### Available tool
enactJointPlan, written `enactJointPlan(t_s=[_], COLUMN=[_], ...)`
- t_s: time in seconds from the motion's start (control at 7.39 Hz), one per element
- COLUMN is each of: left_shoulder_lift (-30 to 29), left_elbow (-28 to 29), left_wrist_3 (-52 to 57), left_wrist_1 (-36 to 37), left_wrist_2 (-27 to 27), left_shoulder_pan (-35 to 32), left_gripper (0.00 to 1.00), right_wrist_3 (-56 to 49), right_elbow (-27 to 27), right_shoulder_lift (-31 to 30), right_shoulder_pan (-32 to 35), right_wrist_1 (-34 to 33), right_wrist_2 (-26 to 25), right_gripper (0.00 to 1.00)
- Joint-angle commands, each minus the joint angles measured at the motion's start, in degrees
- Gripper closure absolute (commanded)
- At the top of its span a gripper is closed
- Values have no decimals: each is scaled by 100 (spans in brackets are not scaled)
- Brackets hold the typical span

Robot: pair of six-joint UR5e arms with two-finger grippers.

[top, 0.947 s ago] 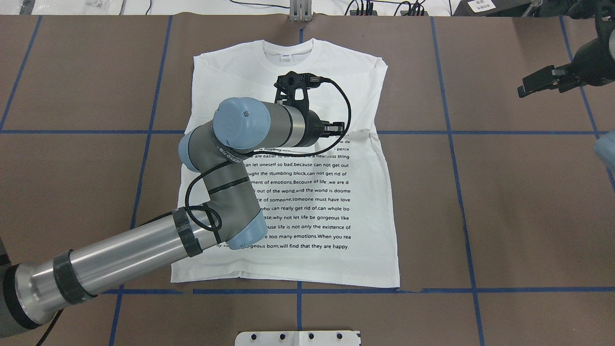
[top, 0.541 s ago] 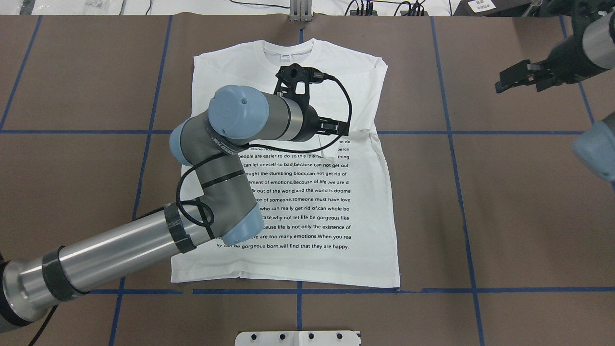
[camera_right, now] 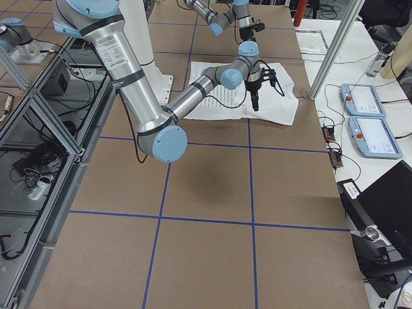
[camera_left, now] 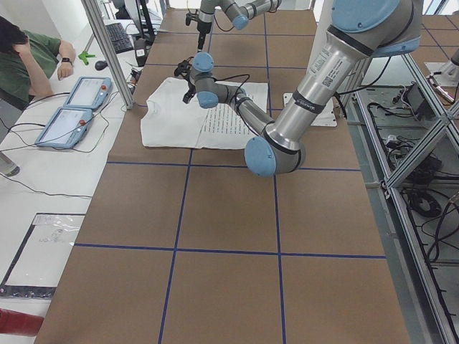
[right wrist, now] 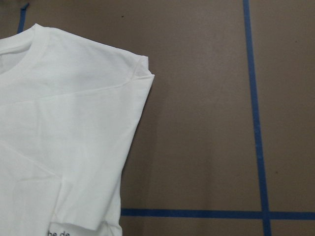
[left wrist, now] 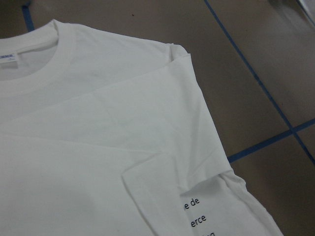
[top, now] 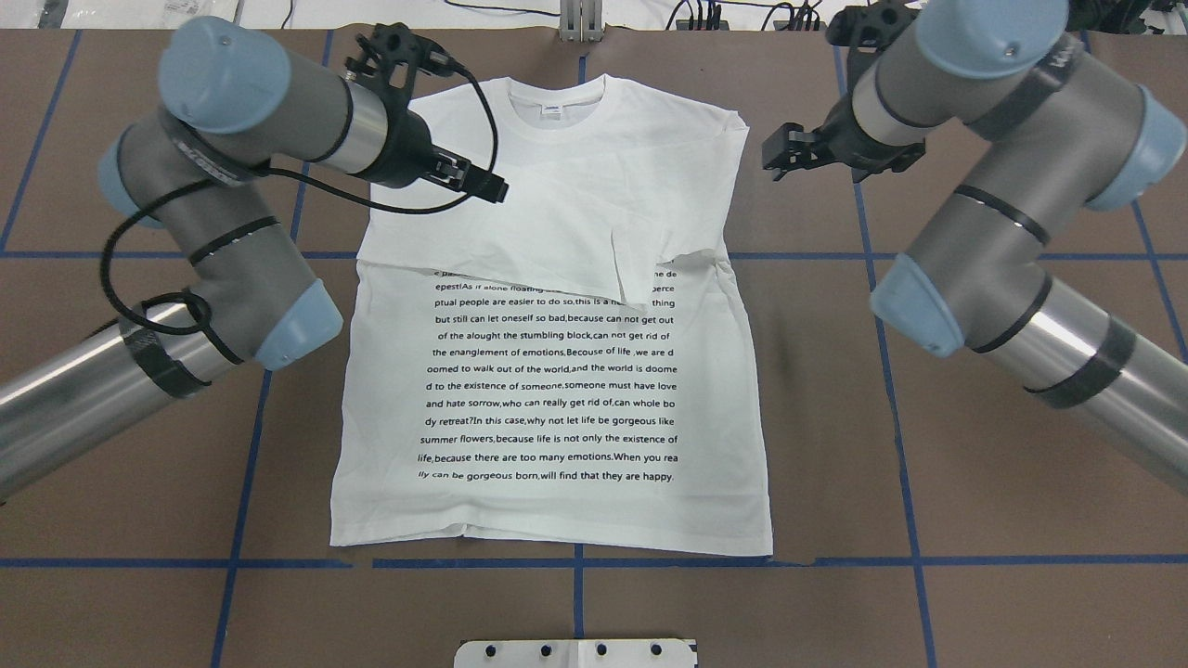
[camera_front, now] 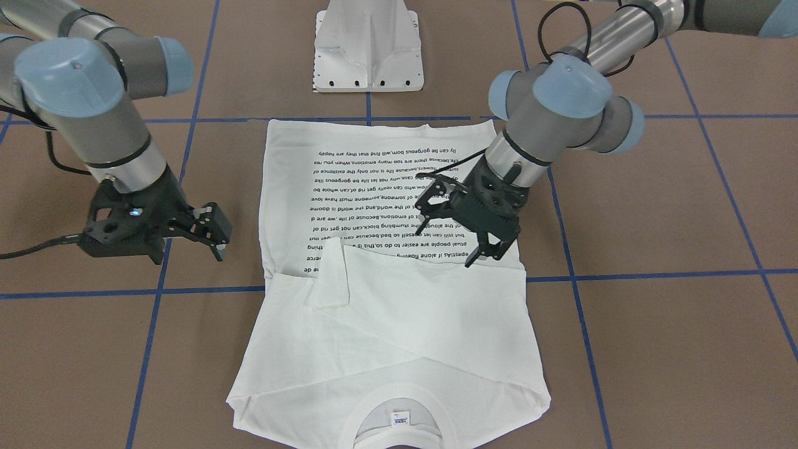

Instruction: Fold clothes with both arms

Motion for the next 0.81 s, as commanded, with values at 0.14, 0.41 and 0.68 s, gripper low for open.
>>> enactJointPlan(t_s=[0.14, 0.41, 0.68], left_shoulder_lift=[556, 574, 600], left_elbow=[-72, -72, -72], left_wrist_3=[1344, 1345, 1345], left_wrist_1=[6, -3, -11], left_wrist_2=[-831, -832, -823], left_shoulder_pan=[-925, -926, -926], left_gripper=[0, 0, 0], right_wrist_3=[736, 922, 818], right_elbow=[-1613, -1908, -1943], right_shoulder_lift=[1510, 1716, 1760], right_shoulder_pan=[-874, -1288, -1648], right_wrist_1=[-417, -530, -663], right_wrist_2=[-996, -1411, -1657], right_gripper=[0, 0, 0])
